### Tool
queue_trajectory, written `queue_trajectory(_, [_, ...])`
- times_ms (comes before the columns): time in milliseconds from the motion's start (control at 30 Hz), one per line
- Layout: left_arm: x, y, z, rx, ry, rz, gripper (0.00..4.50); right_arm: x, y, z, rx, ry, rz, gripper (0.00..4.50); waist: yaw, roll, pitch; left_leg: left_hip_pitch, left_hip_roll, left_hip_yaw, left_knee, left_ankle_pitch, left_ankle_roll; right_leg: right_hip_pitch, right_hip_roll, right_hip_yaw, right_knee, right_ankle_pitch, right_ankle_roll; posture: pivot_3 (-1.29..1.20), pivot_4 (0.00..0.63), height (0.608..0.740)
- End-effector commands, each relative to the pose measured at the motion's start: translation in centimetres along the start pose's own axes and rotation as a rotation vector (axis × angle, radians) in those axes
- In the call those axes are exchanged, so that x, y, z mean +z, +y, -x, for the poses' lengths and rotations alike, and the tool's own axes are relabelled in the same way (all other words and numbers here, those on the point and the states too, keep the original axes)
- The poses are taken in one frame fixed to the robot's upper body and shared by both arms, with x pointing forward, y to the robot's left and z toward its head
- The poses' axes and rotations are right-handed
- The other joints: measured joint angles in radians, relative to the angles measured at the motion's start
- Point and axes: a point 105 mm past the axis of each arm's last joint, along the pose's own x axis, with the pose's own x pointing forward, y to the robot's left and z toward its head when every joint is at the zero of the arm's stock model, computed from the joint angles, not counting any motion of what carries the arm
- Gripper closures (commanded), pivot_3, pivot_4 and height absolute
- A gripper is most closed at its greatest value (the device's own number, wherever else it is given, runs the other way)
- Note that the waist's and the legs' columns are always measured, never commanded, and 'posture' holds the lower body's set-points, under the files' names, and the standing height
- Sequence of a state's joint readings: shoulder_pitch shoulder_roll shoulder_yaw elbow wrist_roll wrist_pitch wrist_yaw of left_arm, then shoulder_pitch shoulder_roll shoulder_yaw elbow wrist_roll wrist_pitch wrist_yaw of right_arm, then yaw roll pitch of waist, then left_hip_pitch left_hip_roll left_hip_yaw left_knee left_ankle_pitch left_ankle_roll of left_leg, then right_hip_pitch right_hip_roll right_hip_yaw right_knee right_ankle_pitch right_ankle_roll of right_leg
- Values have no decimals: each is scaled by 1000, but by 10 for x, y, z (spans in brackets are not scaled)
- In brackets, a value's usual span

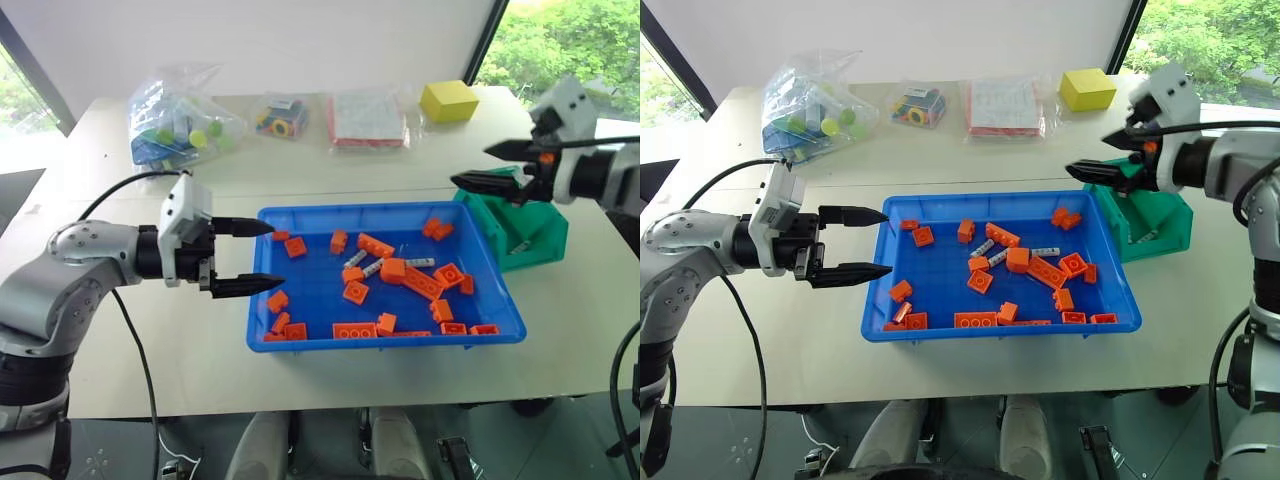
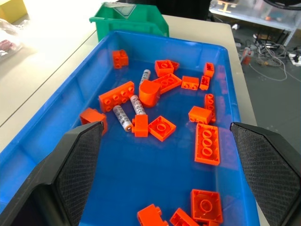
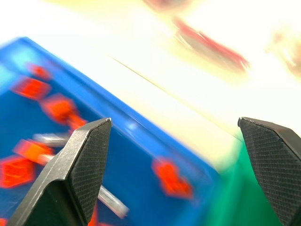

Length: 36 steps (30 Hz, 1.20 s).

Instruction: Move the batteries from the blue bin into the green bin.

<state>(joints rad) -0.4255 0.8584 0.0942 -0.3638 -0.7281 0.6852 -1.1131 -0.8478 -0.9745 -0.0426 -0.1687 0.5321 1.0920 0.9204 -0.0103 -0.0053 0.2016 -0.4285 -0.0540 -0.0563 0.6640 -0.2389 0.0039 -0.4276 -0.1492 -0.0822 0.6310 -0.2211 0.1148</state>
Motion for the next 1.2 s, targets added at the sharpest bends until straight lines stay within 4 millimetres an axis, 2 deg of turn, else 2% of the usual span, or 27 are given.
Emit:
queue_trajectory(33, [10, 0, 1, 6, -20, -53, 0, 5, 34, -16, 140, 17, 66, 86, 0, -1, 1, 0, -1, 0, 0, 0, 0, 0, -1, 0, 0, 0, 0, 0, 150, 692])
queue_trajectory(233, [10, 0, 0, 7, -28, -55, 0, -9, 59, -41, 214, 58, 87, 86, 5, -2, 1, -1, -1, 0, 1, 0, 0, 0, -1, 0, 0, 0, 0, 0, 150, 692])
queue_trajectory(433, [11, -2, -2, 4, -34, -57, 0, -19, 66, -50, 233, 80, 96, 86, 1, -2, 1, -1, -1, 0, 1, 0, 0, 0, -1, 0, 0, 0, 0, 0, 150, 692])
queue_trajectory(633, [11, -5, -3, -15, -36, -57, 0, -40, 72, -58, 271, 151, 129, 86, 0, -2, 1, -1, -1, 0, 1, 0, 0, 0, -1, 0, 1, 0, 0, 0, 150, 692])
queue_trajectory(867, [9, -4, -4, -20, -33, -54, 0, -70, 72, -63, 256, 236, 92, 86, 1, -2, 1, 0, -1, 0, 1, 0, 0, 0, -1, 0, 1, 0, 0, 0, 150, 692])
queue_trajectory(1000, [8, -5, -5, -19, -35, -50, 0, -85, 66, -61, 246, 243, 150, 86, 2, -2, 1, 0, -1, 0, 1, 0, 0, 0, -1, 0, 1, 0, 0, 0, 150, 692])
queue_trajectory(1200, [9, -4, -6, -14, -42, -50, 0, -85, 51, -66, 272, 222, 251, 86, -2, -2, 1, 1, -1, 1, 2, 0, 0, 1, -1, 0, 1, 0, 0, 0, 150, 692])
